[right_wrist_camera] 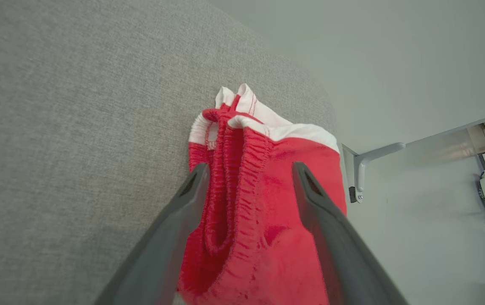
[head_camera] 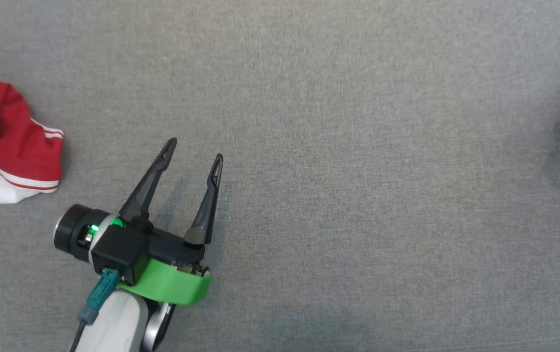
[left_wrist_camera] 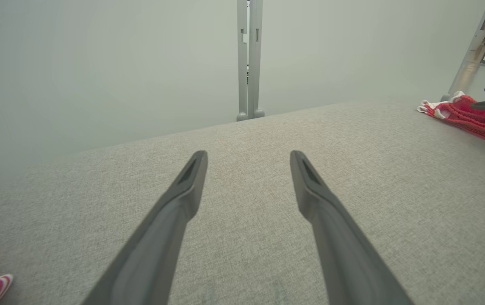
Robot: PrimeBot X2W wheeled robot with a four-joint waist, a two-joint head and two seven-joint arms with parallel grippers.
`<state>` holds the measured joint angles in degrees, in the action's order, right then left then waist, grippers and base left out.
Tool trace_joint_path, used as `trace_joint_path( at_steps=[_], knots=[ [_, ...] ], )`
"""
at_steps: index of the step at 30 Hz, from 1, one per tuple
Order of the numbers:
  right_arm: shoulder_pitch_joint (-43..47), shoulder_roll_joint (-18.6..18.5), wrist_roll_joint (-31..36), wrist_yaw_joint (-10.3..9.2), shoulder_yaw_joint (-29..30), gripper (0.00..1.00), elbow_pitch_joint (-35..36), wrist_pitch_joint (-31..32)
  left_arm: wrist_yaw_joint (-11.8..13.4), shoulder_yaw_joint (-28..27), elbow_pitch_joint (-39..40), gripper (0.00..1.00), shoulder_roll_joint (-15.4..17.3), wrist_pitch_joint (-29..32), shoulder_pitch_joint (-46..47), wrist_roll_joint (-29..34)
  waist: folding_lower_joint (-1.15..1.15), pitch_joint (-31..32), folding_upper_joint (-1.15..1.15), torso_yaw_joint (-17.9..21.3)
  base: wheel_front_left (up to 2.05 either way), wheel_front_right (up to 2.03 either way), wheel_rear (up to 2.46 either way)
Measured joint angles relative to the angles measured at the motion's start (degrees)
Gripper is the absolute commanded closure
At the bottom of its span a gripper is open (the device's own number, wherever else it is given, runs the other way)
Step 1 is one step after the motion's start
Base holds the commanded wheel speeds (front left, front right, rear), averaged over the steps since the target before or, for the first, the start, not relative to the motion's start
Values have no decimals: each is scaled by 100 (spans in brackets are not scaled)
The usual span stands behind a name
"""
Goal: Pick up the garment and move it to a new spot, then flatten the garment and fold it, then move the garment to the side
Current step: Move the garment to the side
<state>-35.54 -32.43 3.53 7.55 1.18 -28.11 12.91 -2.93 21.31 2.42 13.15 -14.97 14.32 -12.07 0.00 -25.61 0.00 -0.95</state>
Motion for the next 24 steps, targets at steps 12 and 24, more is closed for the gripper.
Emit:
trace_joint_path(
  at_steps=[12,24],
  knots=[
    [1315,970,-235,-1,231,0,1399,-589,211,-257,-442,0,-299,-14,-833,-256,0,1318,0,-164,0,0,0],
    [2609,2397,-1141,-2,461,0,1857,-1611,555,-940,-1000,0,-335,129,-1204,-944,0,2371,0,-428,0,0,0]
  ],
)
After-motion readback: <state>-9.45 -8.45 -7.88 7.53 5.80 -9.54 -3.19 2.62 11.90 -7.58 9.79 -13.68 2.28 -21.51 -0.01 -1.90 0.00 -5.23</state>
